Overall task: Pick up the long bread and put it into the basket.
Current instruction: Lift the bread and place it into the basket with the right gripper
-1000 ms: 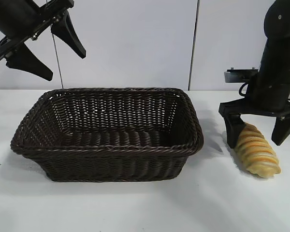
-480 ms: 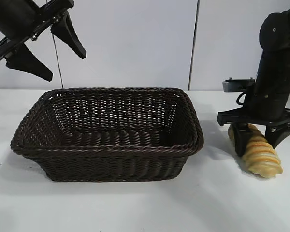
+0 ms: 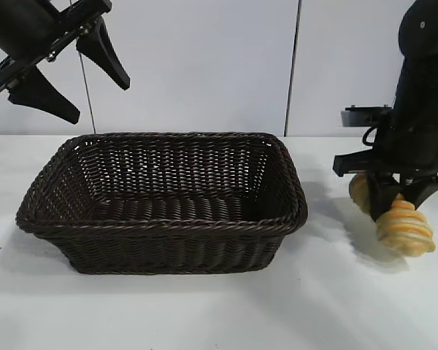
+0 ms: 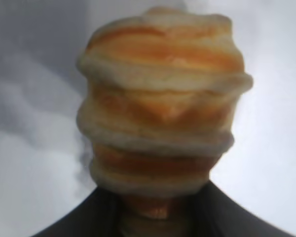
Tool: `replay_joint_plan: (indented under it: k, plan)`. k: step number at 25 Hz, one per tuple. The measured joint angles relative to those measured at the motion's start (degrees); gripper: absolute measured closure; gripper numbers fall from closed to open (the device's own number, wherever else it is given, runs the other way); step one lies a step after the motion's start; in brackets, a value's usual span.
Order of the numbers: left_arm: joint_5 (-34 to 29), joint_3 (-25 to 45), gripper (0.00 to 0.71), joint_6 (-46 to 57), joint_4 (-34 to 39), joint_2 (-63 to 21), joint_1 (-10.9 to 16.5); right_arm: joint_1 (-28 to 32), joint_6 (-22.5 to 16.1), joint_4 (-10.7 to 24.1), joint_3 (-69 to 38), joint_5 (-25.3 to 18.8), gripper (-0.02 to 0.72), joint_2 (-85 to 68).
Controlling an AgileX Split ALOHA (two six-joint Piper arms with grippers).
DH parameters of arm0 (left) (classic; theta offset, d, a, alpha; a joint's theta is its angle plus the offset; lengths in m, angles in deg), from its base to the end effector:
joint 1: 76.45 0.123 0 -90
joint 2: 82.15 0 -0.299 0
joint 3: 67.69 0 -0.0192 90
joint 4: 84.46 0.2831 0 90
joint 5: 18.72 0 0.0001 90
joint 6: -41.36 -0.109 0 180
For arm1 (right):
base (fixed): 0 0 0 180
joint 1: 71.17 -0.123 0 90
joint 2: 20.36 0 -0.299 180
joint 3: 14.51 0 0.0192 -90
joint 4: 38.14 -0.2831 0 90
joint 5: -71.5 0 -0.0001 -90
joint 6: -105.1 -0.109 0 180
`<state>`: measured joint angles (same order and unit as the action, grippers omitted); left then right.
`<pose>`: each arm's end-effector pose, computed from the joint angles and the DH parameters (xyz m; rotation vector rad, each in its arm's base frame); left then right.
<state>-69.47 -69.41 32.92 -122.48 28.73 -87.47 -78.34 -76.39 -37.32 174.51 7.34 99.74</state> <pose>0.4058 -0.1320 0.2421 0.0020 2.7006 -0.8234 0.4268 0.0523 0.1891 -0.1602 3.0535 -0.0104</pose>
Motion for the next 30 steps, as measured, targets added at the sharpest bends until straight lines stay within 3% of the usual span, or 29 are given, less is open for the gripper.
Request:
replay_joint_plan:
  k: [4,18,30]
  plan:
    - [-0.1,0.0,0.160,0.0,0.0,0.0,0.0,0.0,0.0,0.0,6.6,-4.9,0.472,-0.3]
    - [-0.3,0.0,0.160,0.0,0.0,0.0,0.0,-0.9,2.1,-6.5,11.9,-5.6,0.472,-0.3]
    - [-0.5,0.0,0.160,0.0,0.0,0.0,0.0,-15.8,2.6,-6.1,11.9,-5.8,0.472,-0.3]
